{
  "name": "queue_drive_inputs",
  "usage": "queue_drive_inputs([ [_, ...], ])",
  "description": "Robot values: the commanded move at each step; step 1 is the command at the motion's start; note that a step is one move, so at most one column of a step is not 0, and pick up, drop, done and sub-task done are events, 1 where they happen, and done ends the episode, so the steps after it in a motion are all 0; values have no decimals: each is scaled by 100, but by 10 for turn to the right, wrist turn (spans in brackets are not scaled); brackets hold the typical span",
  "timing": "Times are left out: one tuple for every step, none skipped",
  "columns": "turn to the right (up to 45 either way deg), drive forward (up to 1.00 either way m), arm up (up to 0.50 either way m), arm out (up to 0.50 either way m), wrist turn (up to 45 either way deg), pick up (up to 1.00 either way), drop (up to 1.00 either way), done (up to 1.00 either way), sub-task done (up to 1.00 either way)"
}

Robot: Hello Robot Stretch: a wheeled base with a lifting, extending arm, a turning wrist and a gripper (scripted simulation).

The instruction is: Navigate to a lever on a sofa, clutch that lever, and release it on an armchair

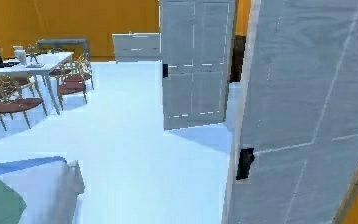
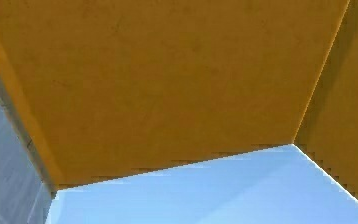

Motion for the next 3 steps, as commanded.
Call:
queue_drive_inputs([
  [0,90,0,0,0,0,0,0,0],
  [270,0,0,0,0,0,0,0,0],
  [0,100,0,0,0,0,0,0,0],
])
